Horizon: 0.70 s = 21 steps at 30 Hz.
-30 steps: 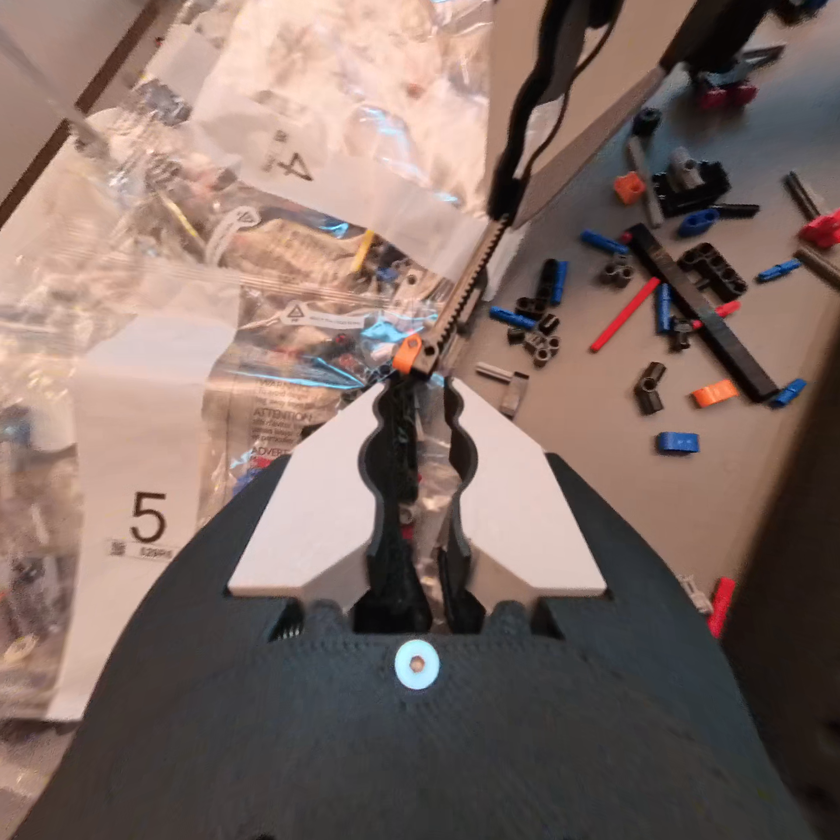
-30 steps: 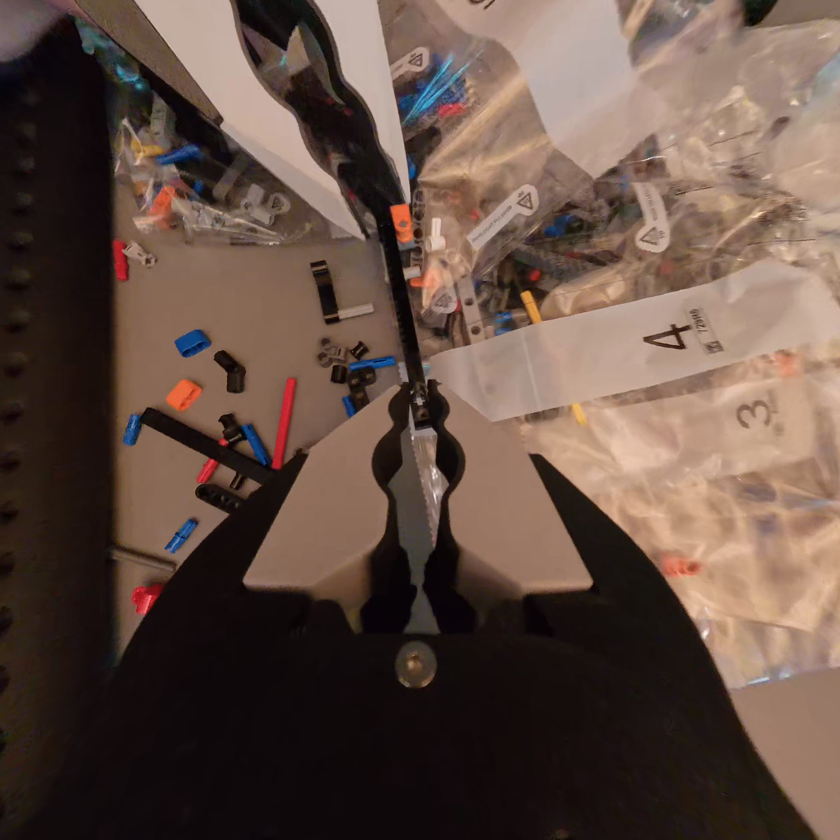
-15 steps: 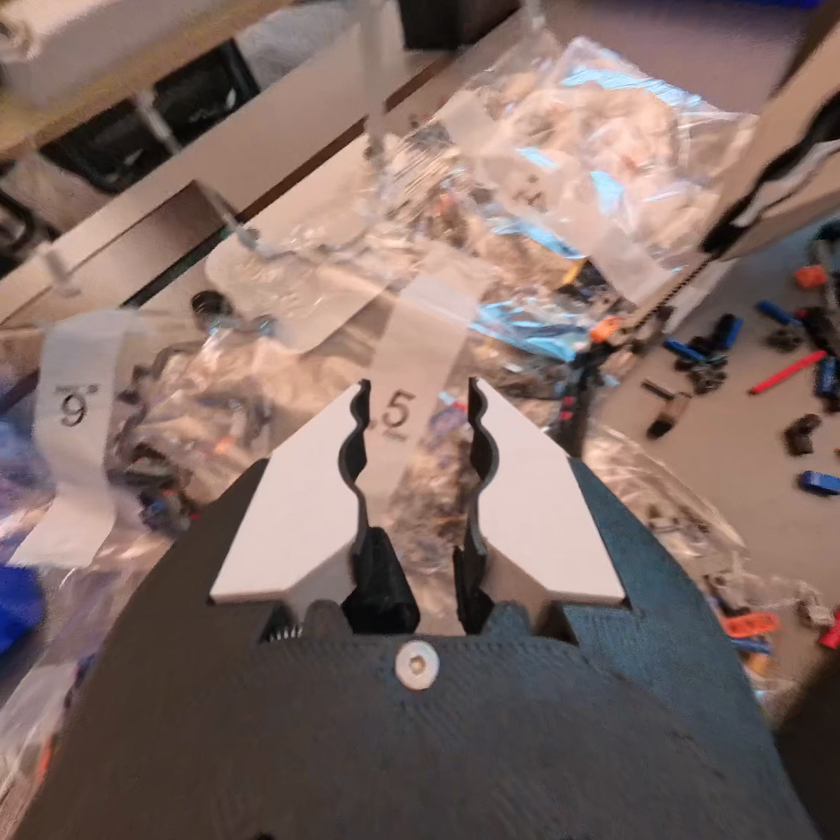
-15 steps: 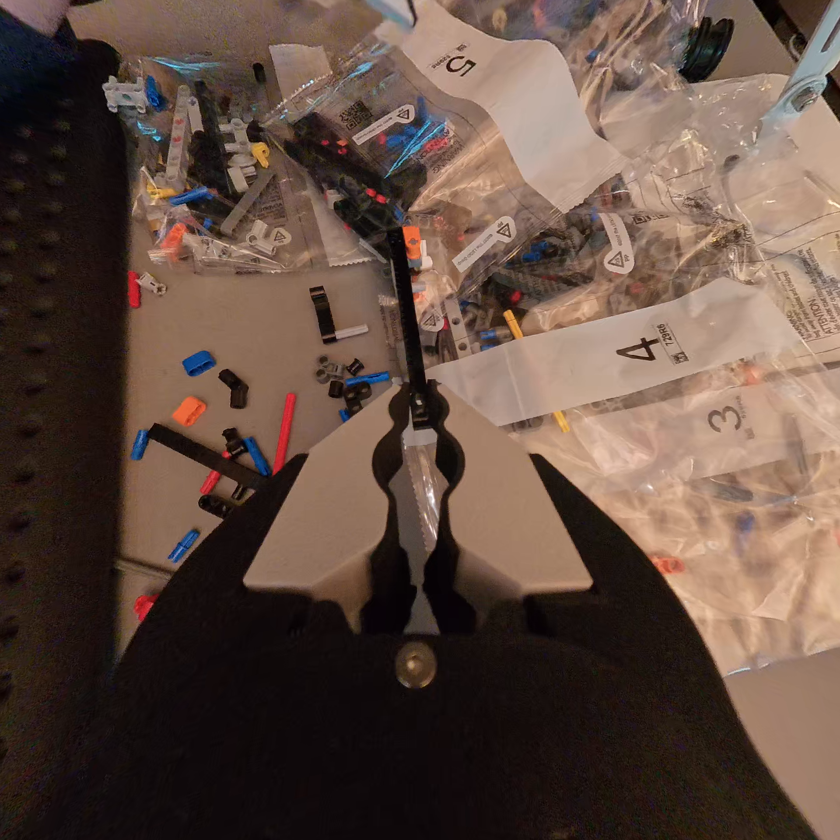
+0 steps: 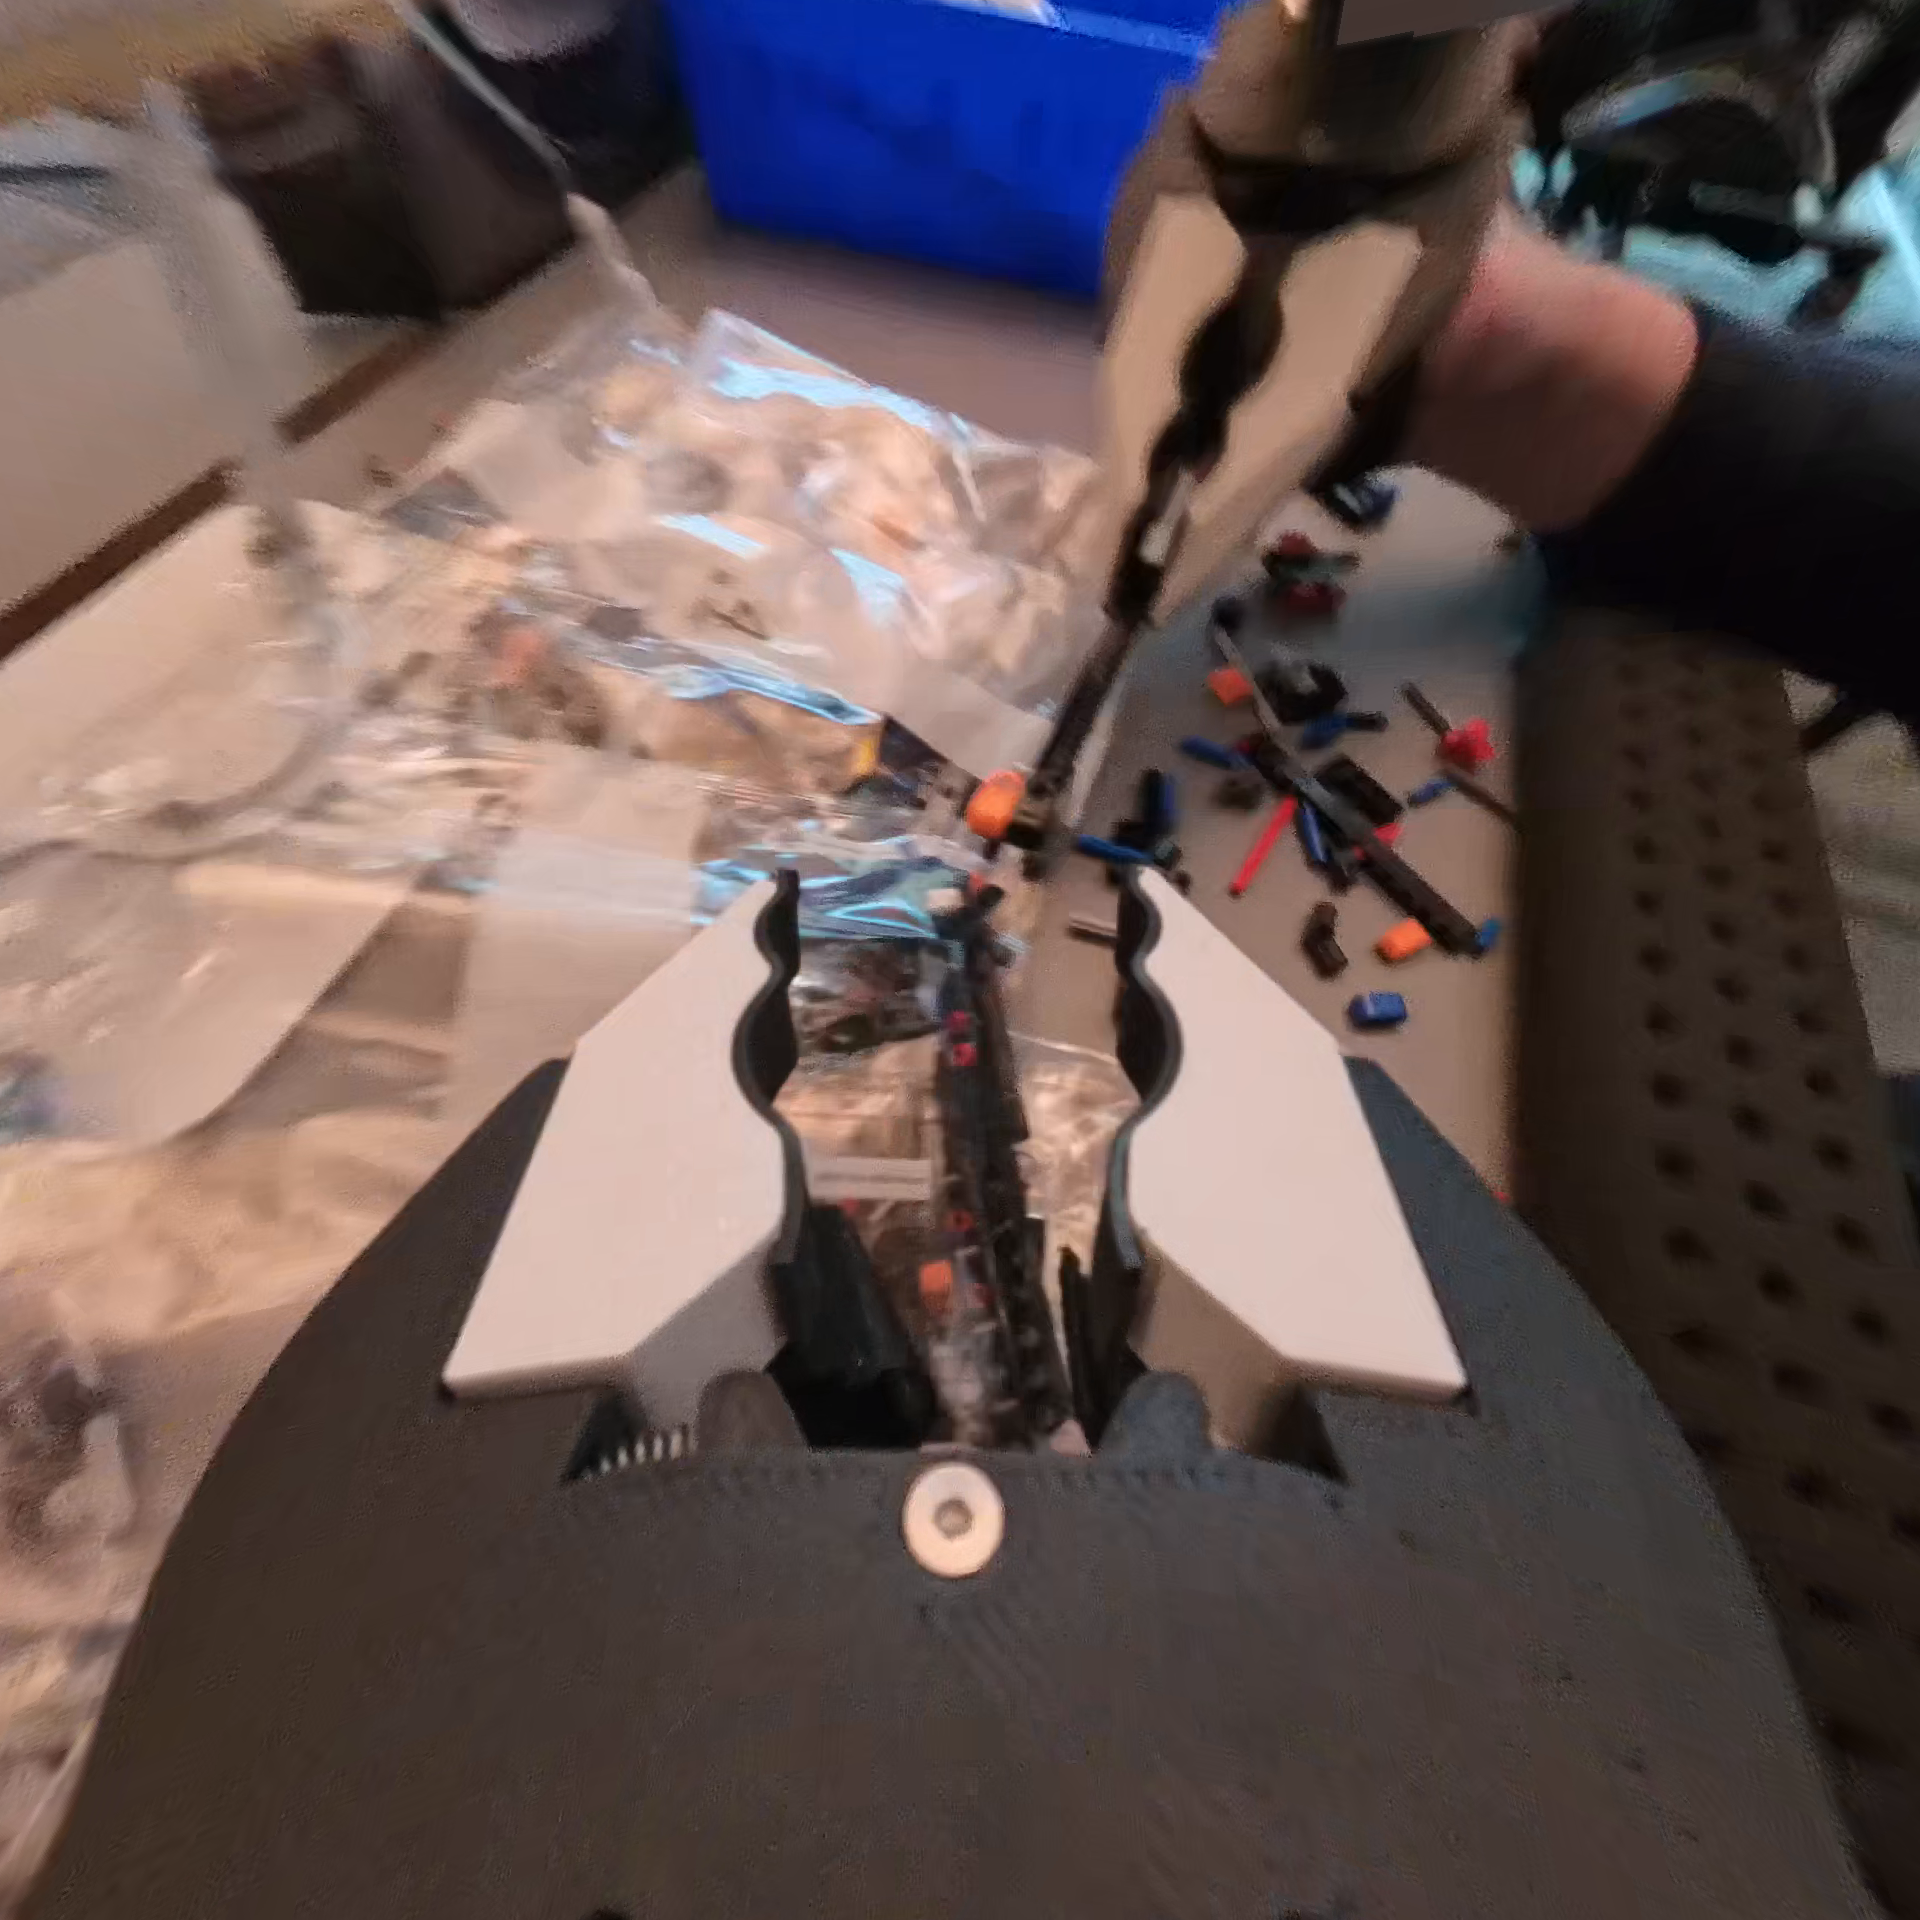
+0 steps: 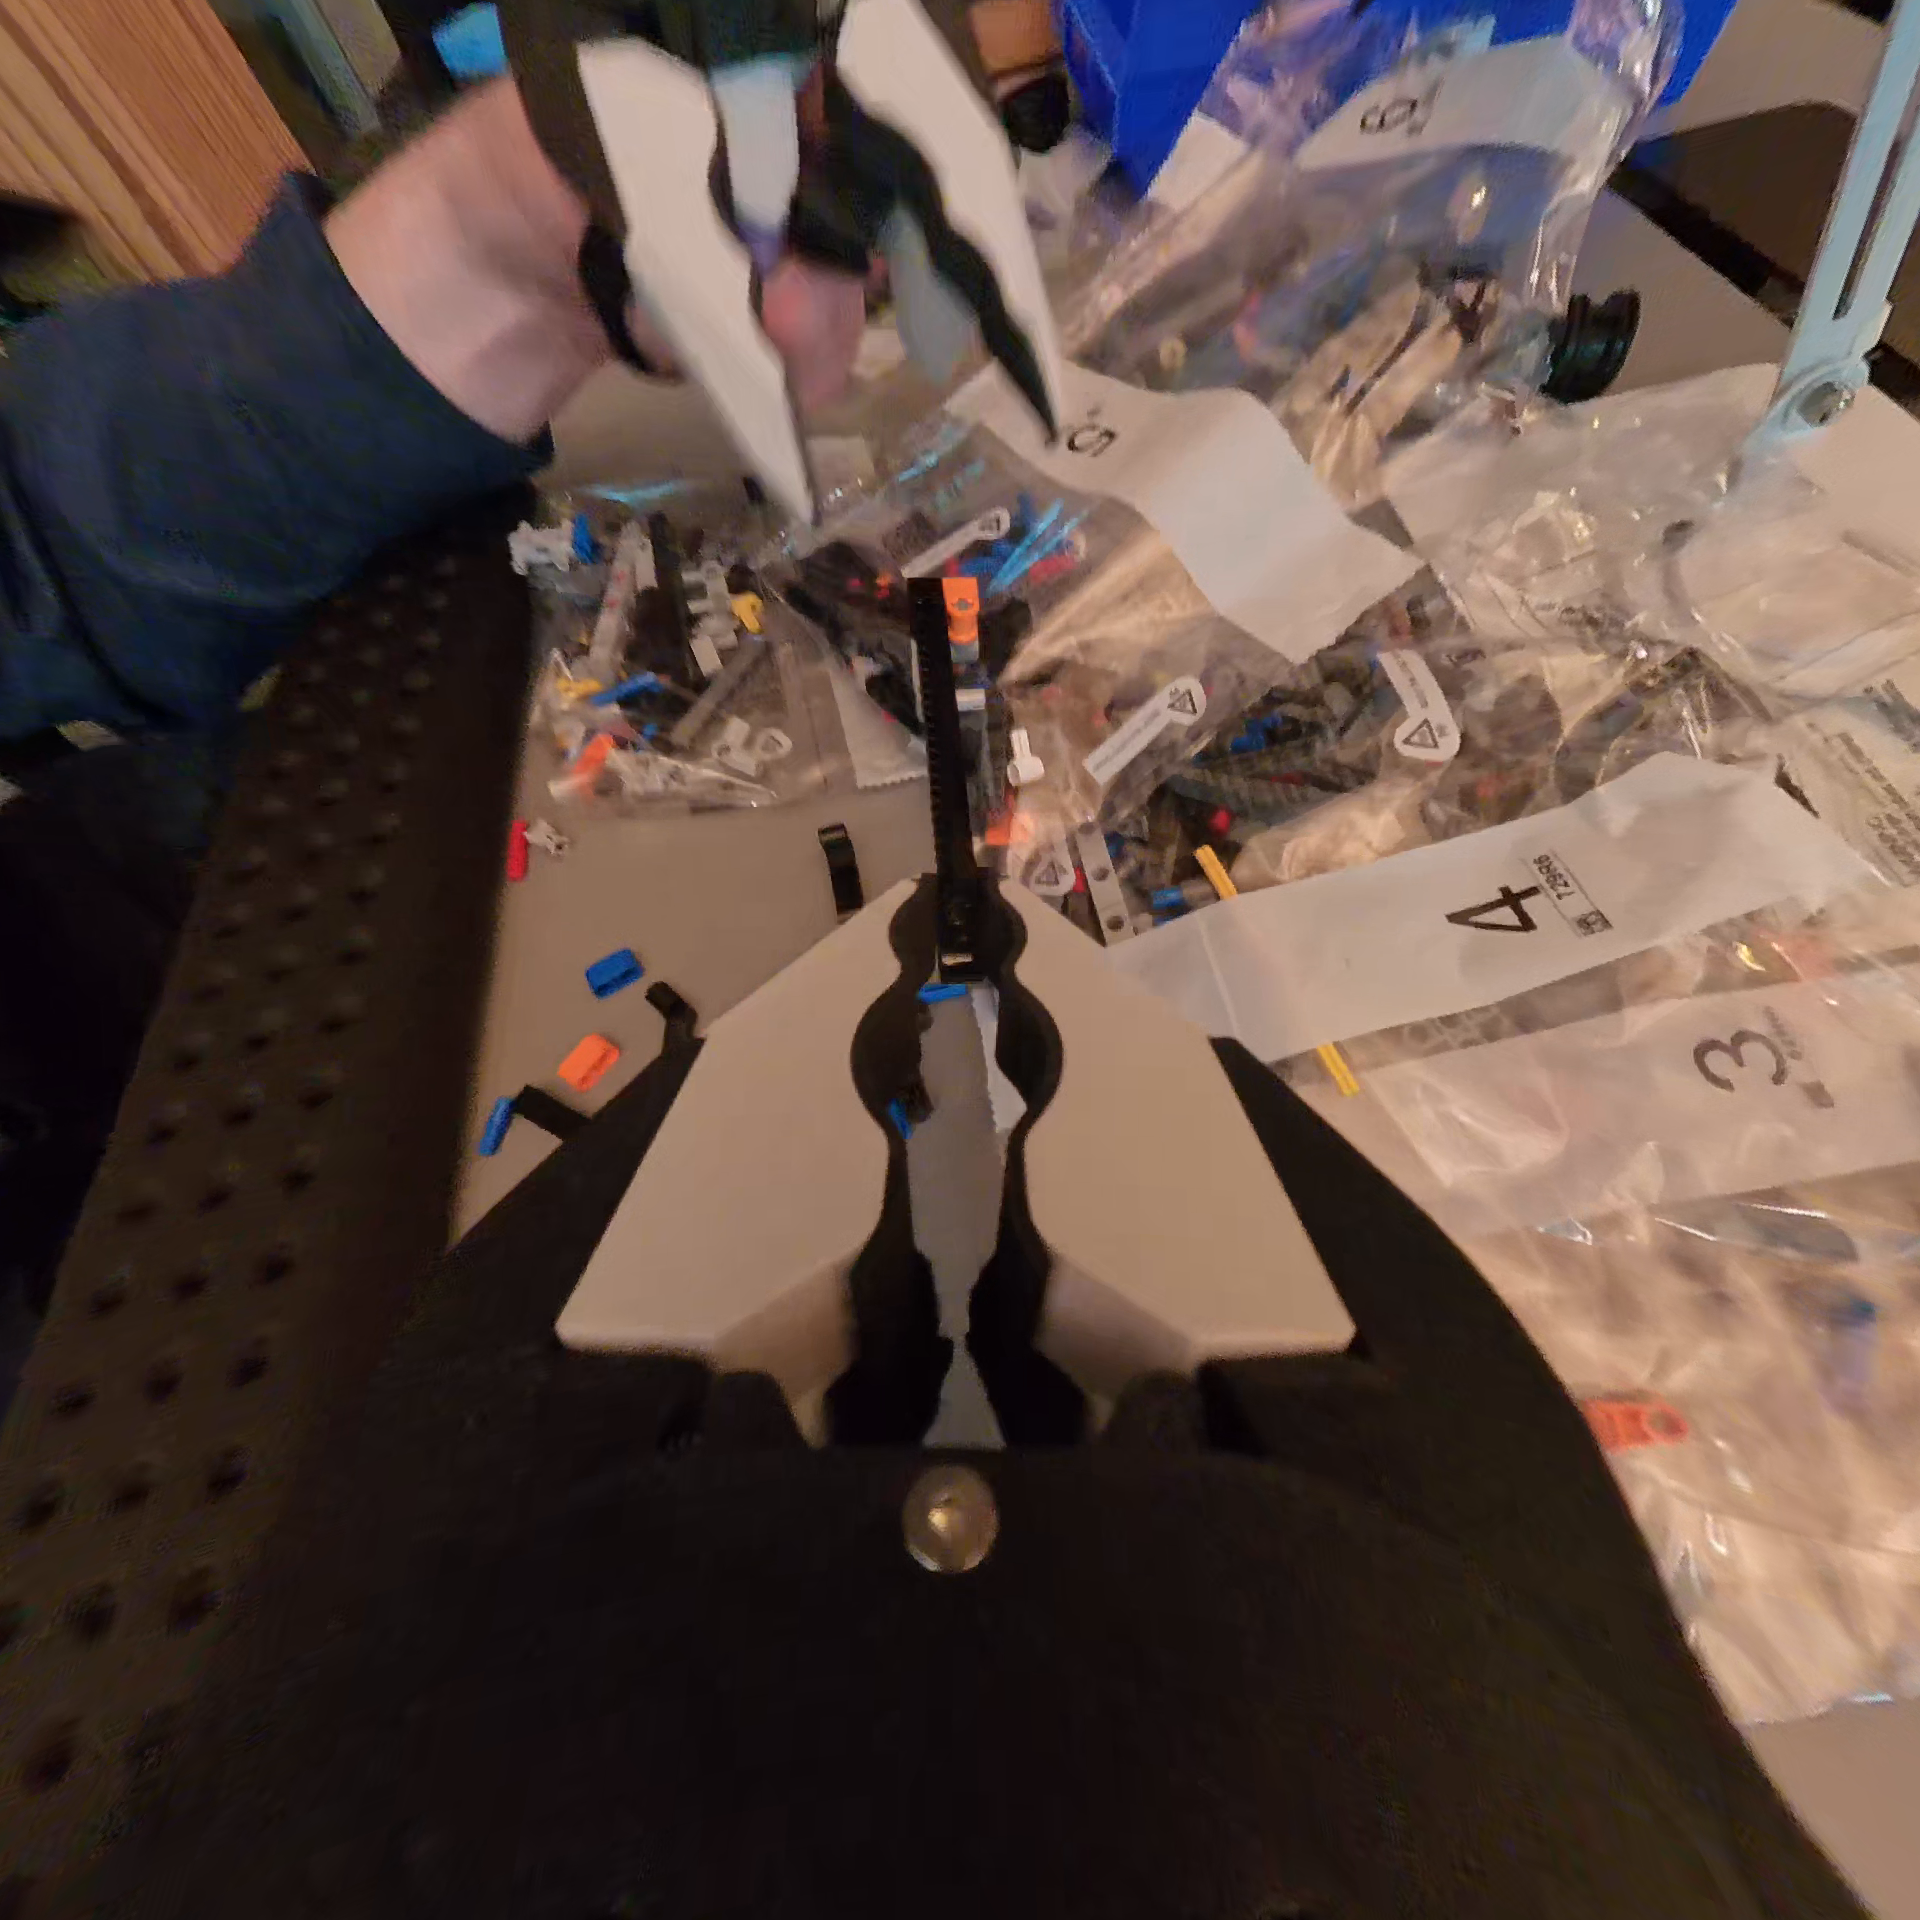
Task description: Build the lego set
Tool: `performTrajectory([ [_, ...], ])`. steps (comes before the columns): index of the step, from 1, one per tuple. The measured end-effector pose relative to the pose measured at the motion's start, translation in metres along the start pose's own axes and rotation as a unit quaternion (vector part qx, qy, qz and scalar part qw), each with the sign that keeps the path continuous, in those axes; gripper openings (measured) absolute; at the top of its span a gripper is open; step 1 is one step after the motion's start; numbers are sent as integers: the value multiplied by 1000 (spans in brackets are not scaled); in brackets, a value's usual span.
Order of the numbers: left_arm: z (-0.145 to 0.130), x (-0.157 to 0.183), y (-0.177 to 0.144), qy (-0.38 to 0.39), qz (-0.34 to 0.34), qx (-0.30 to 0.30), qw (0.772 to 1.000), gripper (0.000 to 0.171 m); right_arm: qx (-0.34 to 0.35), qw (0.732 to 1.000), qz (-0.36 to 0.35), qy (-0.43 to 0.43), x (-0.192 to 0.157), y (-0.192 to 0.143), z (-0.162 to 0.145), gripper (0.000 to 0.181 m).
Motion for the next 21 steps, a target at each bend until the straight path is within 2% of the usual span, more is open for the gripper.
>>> performTrajectory([
  [2, -3, 13, 16, 42, -8, -34, 999, 59, 13, 1000, 6, -1, -2, -2, 3, 5],
  [4, -3, 25, 30, 45, -39, -47, 997, 53, 19, 1000, 12, 2, -3, -2, 4, 5],
  [6, 3, 29, 37, 49, -40, -30, 998, 42, 24, 1000, 20, 2, -5, -3, 5, 5],
  [8, 9, 32, 37, 43, -57, -3, 997, 19, 31, 999, 25, 1, -7, -4, 7, 6],
  [9, 12, 31, 36, 44, -49, 8, 998, 16, 34, 999, 27, 1, -8, -4, 8, 6],
  [12, 10, 33, 36, 69, -36, -2, 997, 16, 35, 999, 23, -3, -9, -5, 9, 6],
  [14, 11, 34, 37, 77, -27, -8, 997, 16, 39, 999, -12, -22, -6, -8, 12, 9],
  [16, 8, 31, 39, 102, 3, -33, 994, 16, 45, 996, -47, -62, -9, -13, 19, 23],
  [17, 8, 35, 42, 106, -7, -35, 994, 16, 47, 994, -50, -85, -15, -13, 22, 24],
  [21, 12, 48, 51, 131, -19, -35, 991, 16, -43, 980, -91, -173, -27, 10, 10, 24],
])
Point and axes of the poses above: each gripper's, where its closed fingertips meet, y out along the fingers, z out of its top, x = y × z across the jaws, the point moved 5 cm from there along -y, back along the fingers, and after that the axes turned 1 degree about -z, right-handed, at the moved point
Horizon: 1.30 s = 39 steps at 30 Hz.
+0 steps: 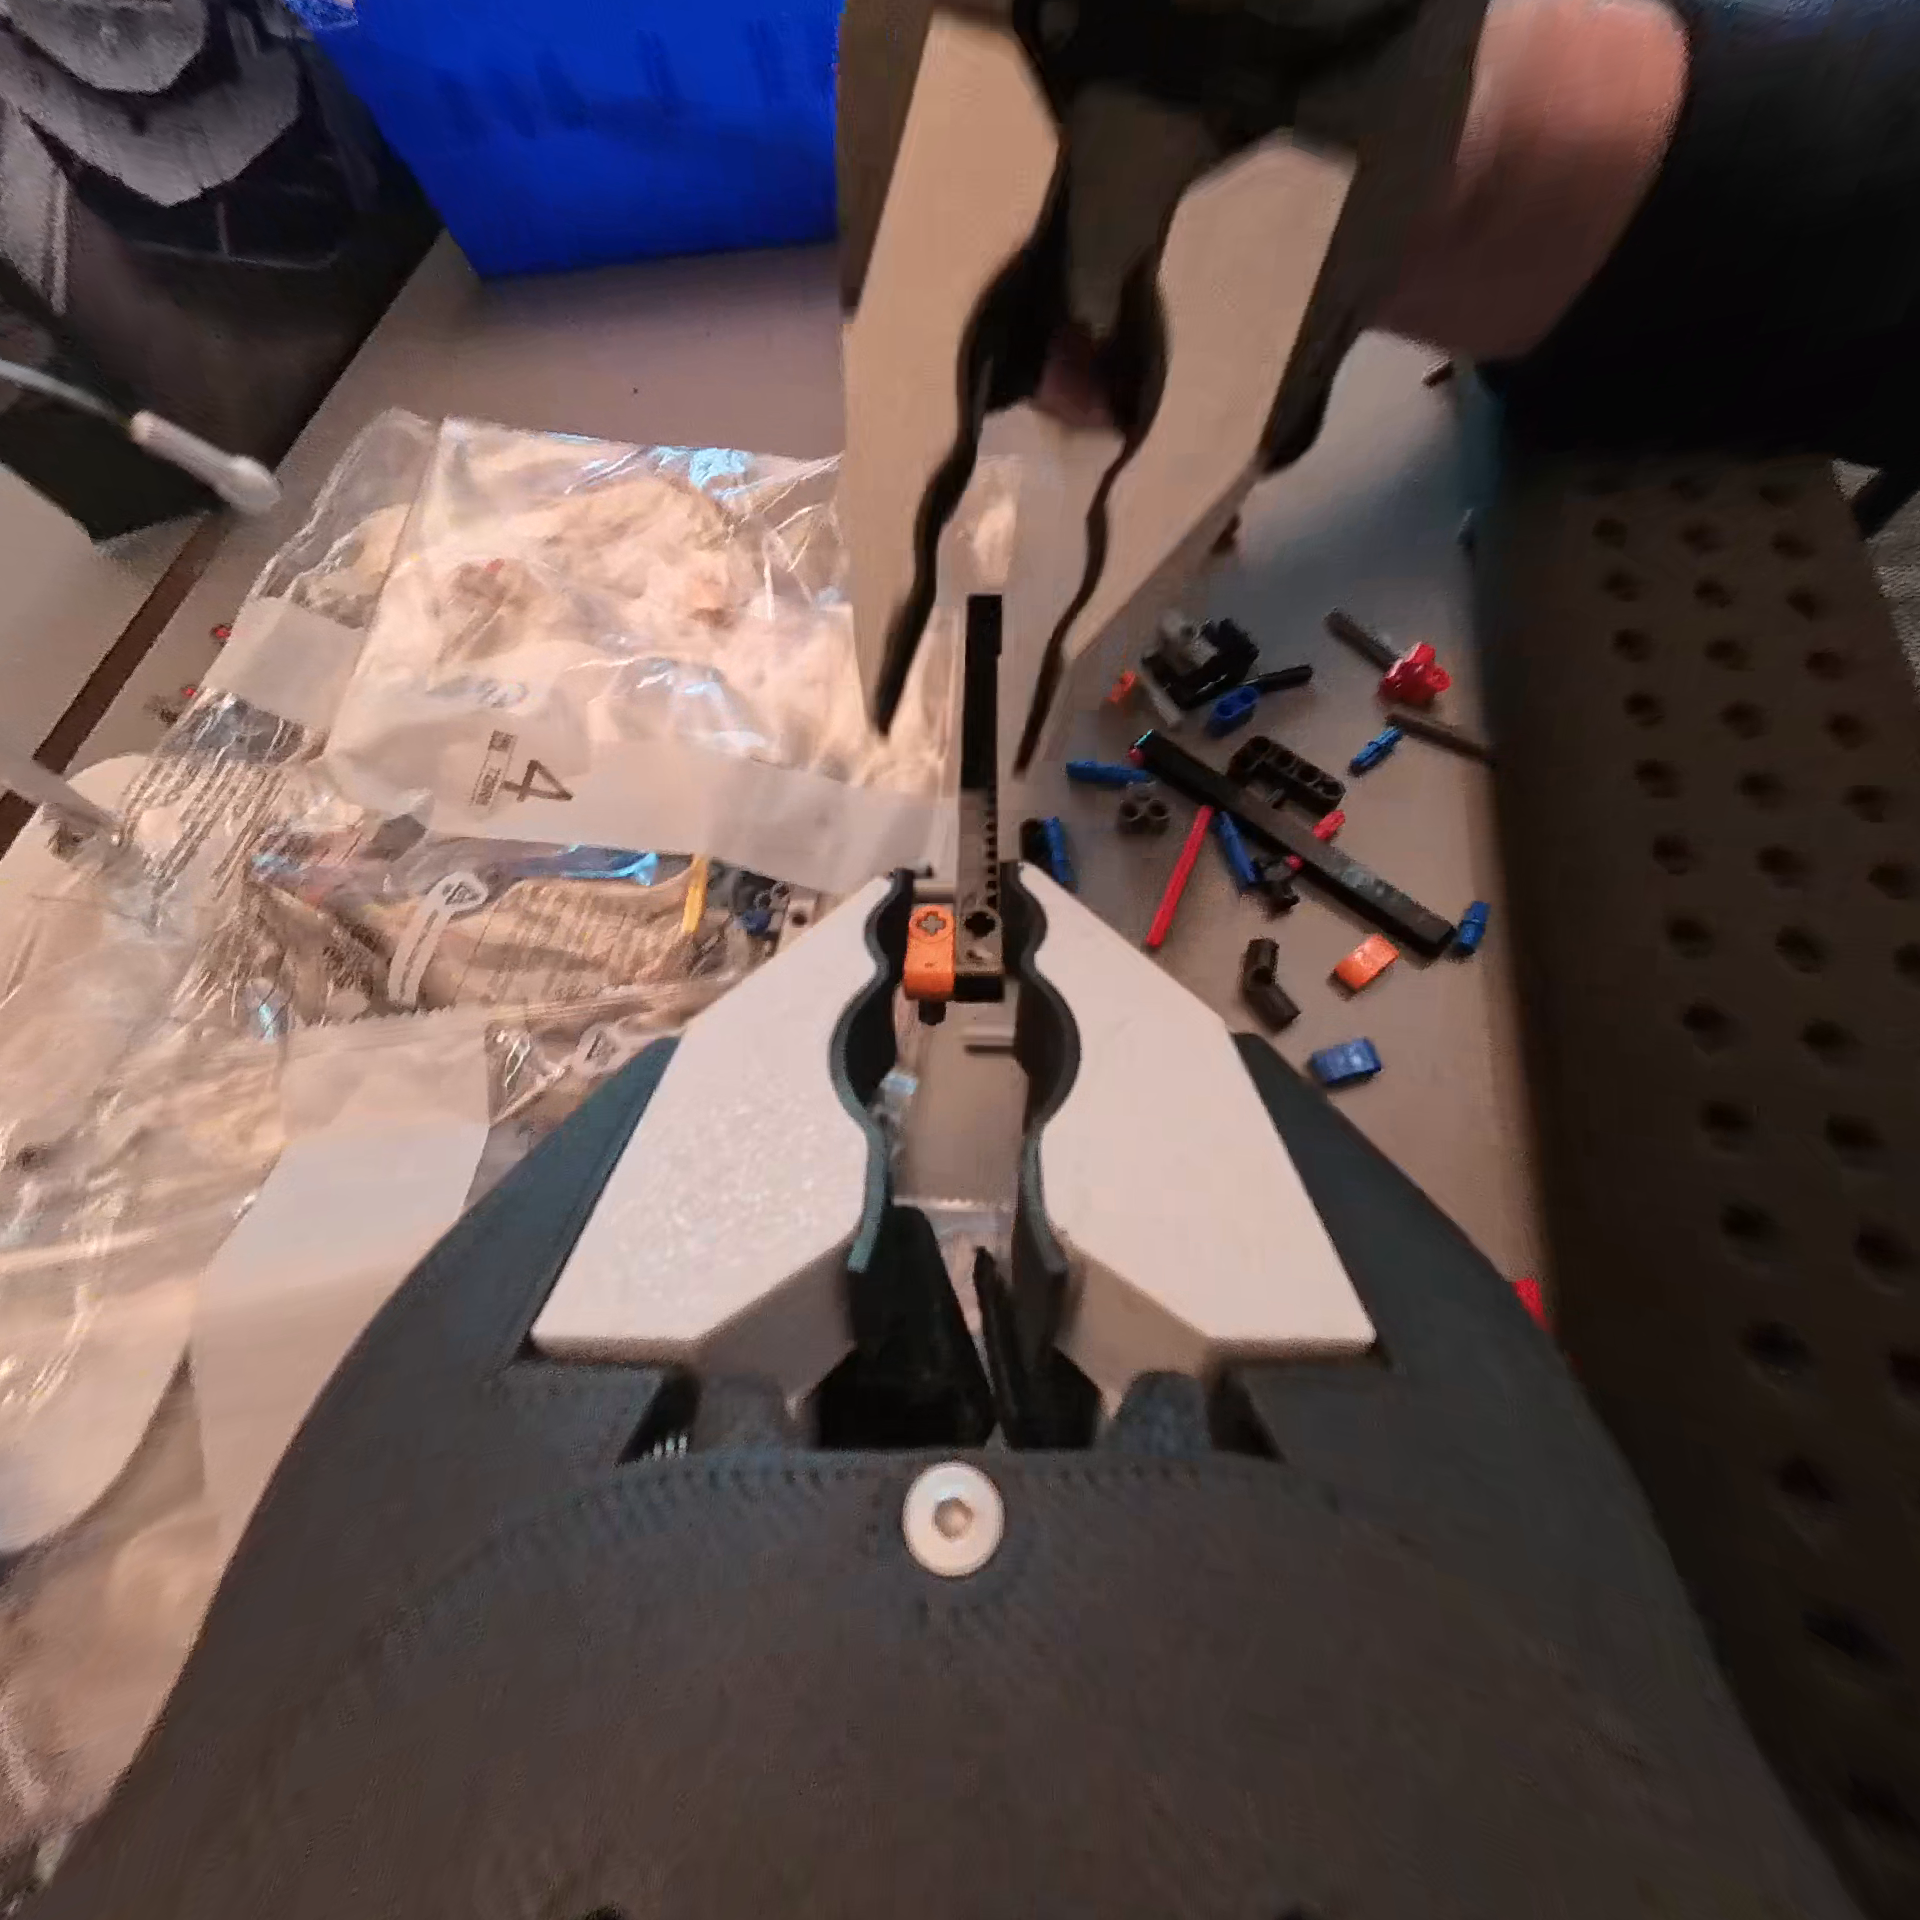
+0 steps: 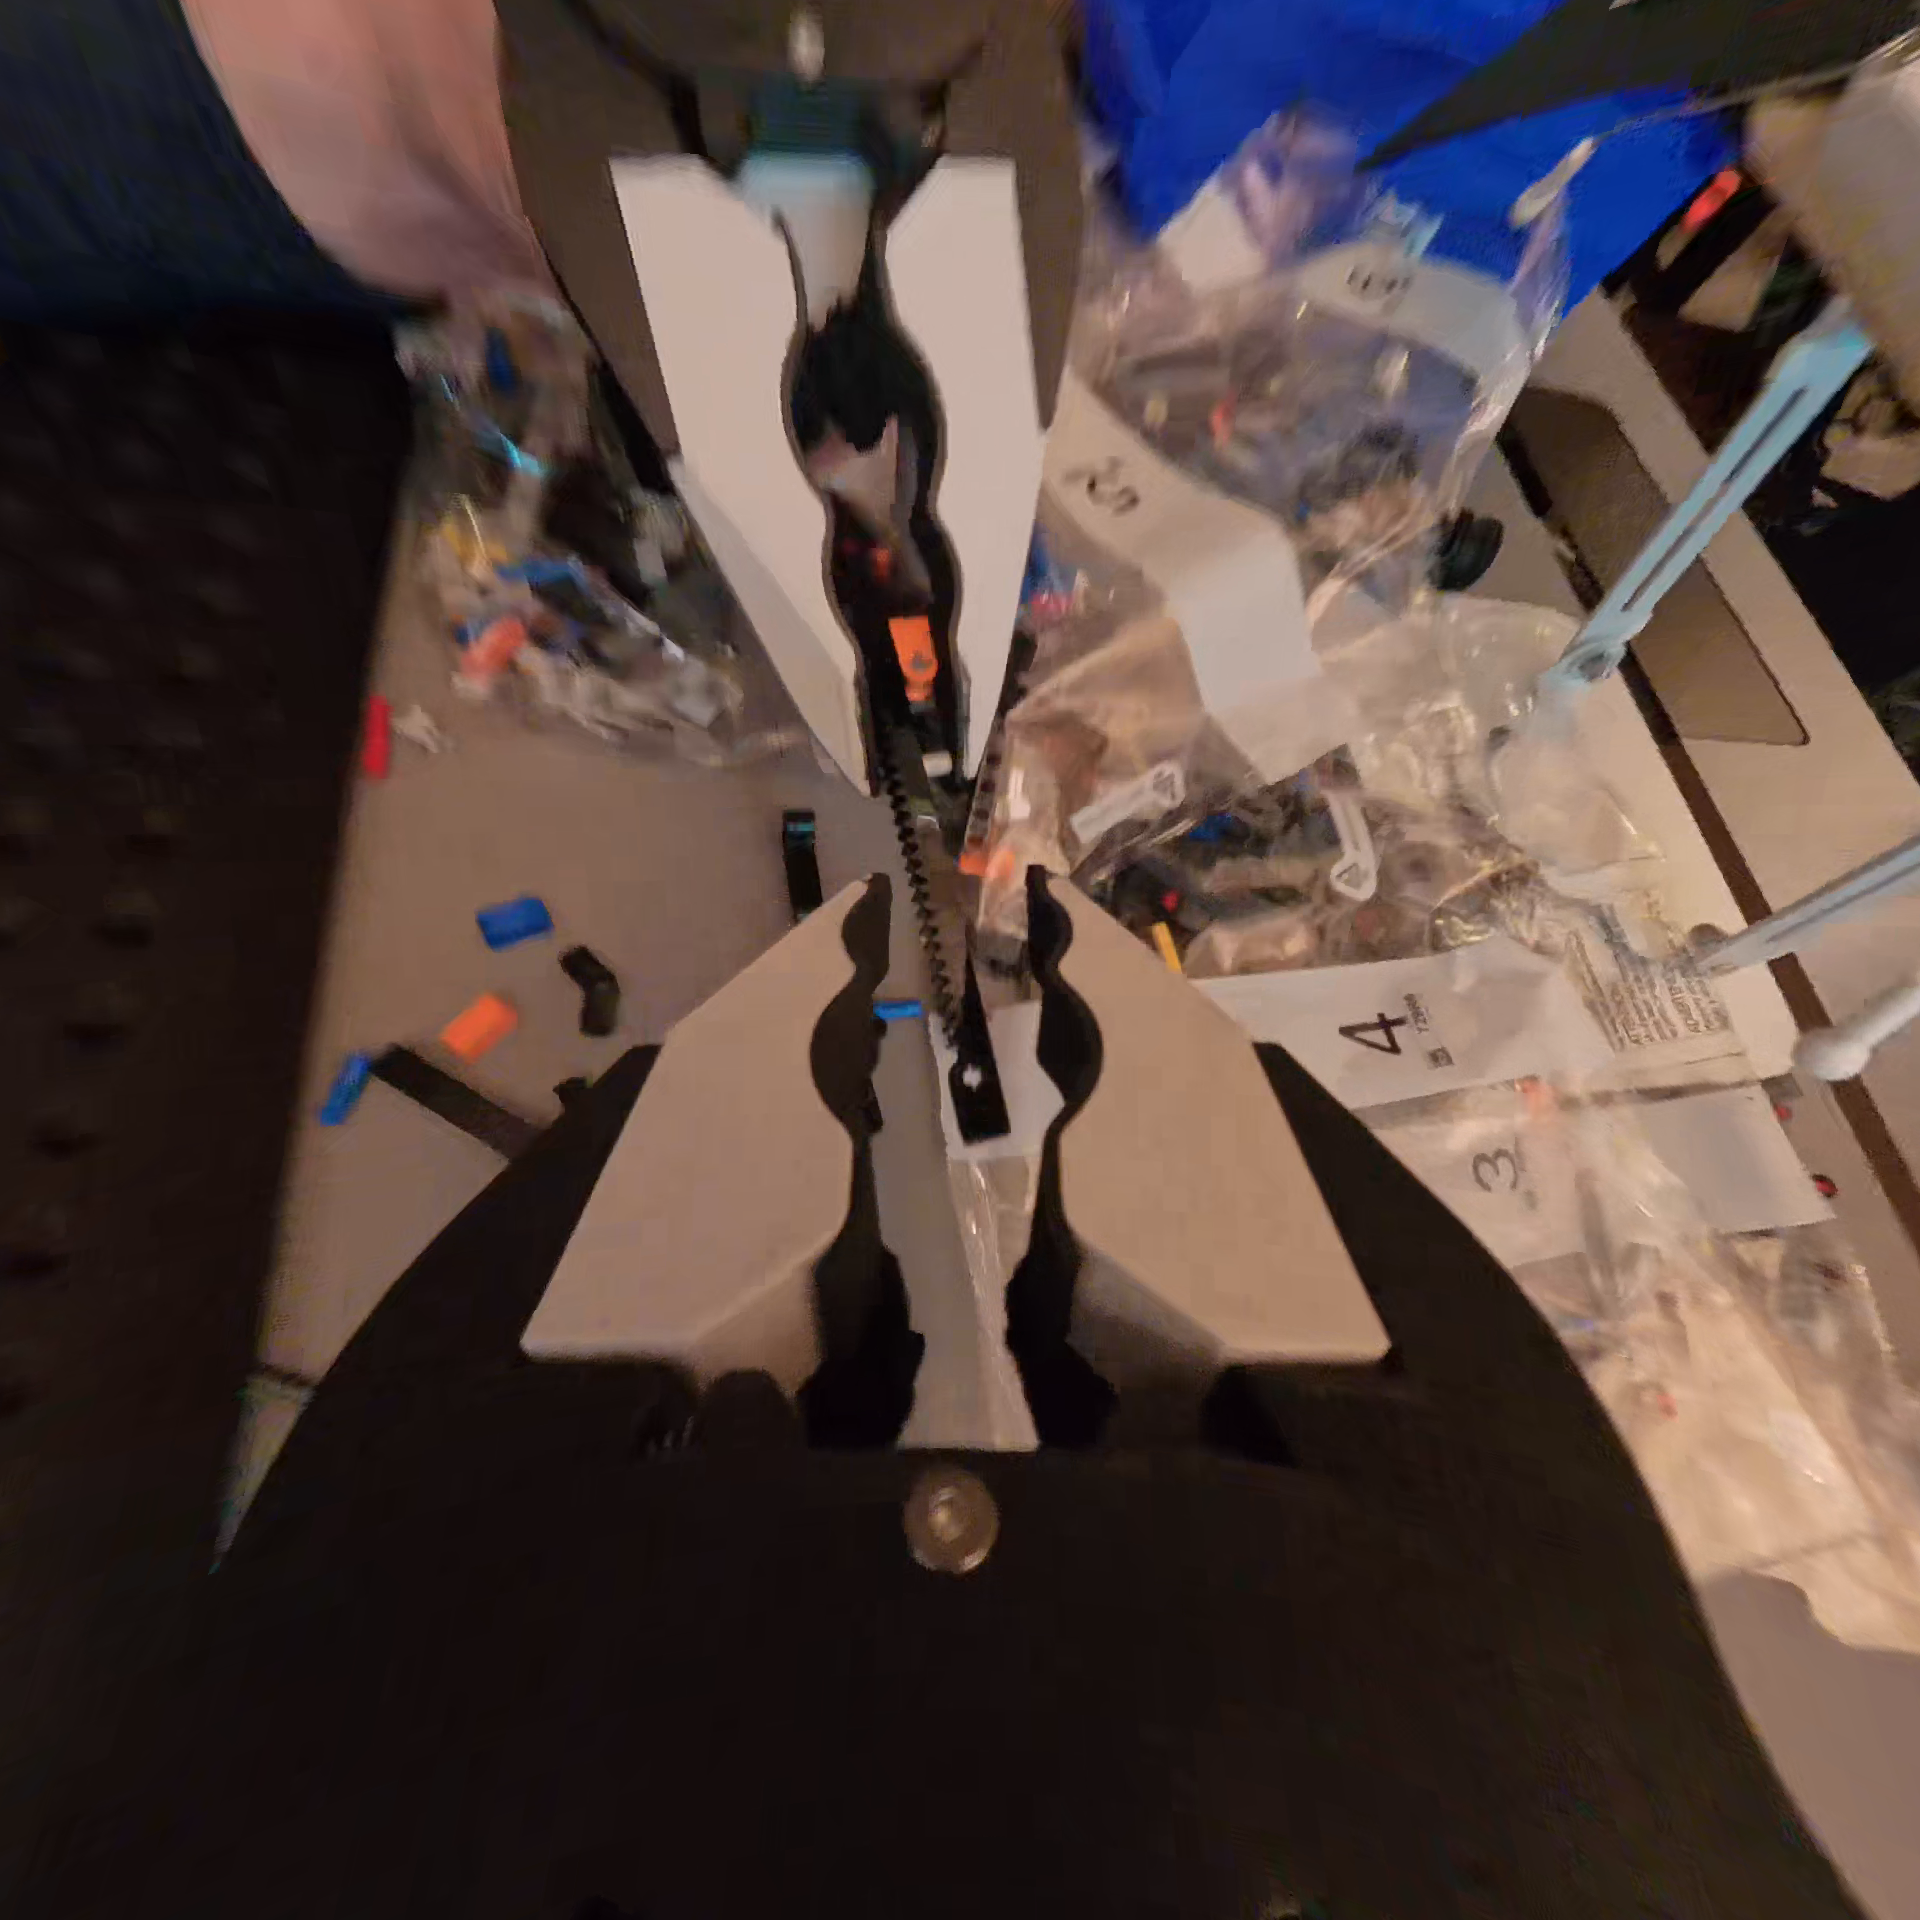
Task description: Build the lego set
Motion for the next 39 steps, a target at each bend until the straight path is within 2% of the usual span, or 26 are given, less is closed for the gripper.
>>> performTrajectory([
  [2, 4, 2, 3, 9, 4, 4, 1000, 16, -21, 1000, 3, -13, -5, 7, -2, 7],
  [4, 6, 2, 3, 10, 7, 10, 1000, 17, -25, 1000, 10, -7, -6, 8, -4, 6],
  [6, 7, 0, 1, -15, -6, 32, 999, 30, -1, 999, 29, 25, -4, 5, -1, 5],
  [7, 8, -1, 0, -19, -9, 39, 999, 30, 13, 999, 33, 33, -3, 3, 1, 5],
  [10, 9, -1, -2, -22, -12, 47, 999, 26, 34, 997, 42, 47, -3, -1, 4, 4],
  [11, 9, -1, -2, -18, -5, 44, 999, 19, 37, 997, 45, 49, -3, -1, 4, 5],
  [14, 11, -1, -4, -21, -8, 51, 998, 18, 39, 997, 49, 51, -4, -1, 4, 5],
  [19, 8, 3, 1, 4, -2, 25, 1000, 16, 50, 998, 27, 37, -3, -1, 9, 12],
  [27, 5, 7, 11, 61, 39, -34, 997, 16, -14, 999, -6, -31, -12, 8, 5, 5],
  [31, 7, 6, 8, 68, 43, -22, 997, 16, 16, 1000, 14, 10, -11, 3, 10, 4],
  [34, 0, 4, 12, 94, 70, -63, 991, 16, 14, 999, 18, 24, -11, 2, 10, 3],
  [39, -3, 3, 17, 99, 89, -93, 987, 17, 1, 1000, 7, 16, -13, 2, 10, 3],
])
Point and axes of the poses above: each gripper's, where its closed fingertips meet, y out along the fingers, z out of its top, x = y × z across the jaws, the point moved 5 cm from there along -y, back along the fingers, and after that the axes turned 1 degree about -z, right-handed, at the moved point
